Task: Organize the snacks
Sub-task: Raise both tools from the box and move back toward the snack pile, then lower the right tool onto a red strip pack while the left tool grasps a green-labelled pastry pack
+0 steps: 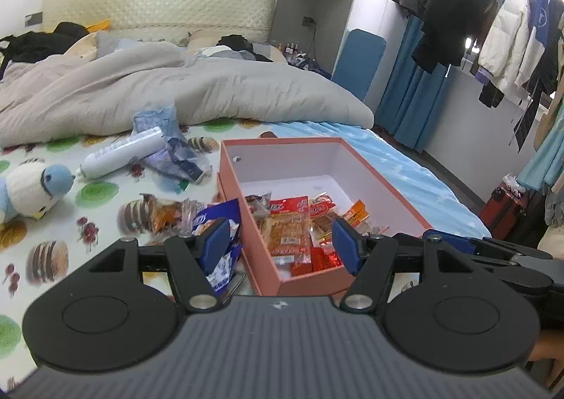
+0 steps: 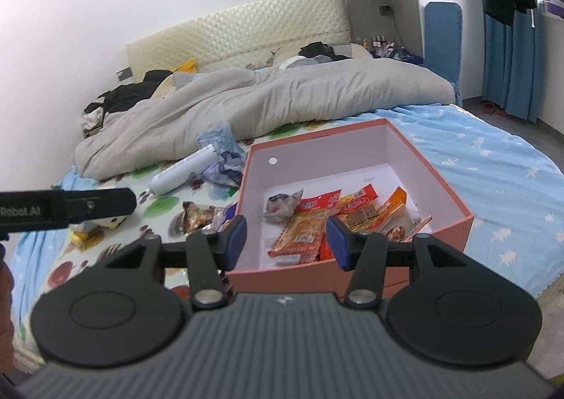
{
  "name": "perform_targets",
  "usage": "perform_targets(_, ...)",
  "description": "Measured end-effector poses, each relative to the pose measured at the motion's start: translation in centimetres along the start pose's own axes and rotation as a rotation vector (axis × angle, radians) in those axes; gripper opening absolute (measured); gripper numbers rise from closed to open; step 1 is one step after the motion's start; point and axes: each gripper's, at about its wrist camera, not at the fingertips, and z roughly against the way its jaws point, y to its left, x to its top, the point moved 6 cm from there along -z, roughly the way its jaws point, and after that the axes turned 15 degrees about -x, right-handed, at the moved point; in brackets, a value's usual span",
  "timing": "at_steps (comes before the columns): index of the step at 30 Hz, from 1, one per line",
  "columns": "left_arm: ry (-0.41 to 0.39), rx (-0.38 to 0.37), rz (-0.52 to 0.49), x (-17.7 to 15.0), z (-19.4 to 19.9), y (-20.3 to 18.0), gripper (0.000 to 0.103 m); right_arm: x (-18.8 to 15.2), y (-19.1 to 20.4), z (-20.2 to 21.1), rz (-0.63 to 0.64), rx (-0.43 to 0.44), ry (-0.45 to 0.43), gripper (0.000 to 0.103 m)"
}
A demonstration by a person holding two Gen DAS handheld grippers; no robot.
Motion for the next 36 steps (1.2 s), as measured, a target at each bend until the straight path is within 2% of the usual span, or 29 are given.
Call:
perform_targets(12,-0.020,0.086,0.110,-3.7,4.8,3.9,0.069,-2.9,4.6,1.1,0.075,0.095,0.051,0.052)
perform_targets(20,-0.024,0.108,0.160,-6.3,7.6,5.8,0.069,-6.1,7.6,2.4,0.124,0.153,0.120,0.052)
perform_targets(28,-0.001,0.109,0.239,-9.3,7.8,8.1,0.069,-8.0,9.5,2.2,0.168,0.161,0.153,0.052)
perform_targets(36,0.038,0.110,0.262,-10.2,5.3,10.3,0.069,-9.4,10.7,0.6,0.185,0.178,0.189,0.052)
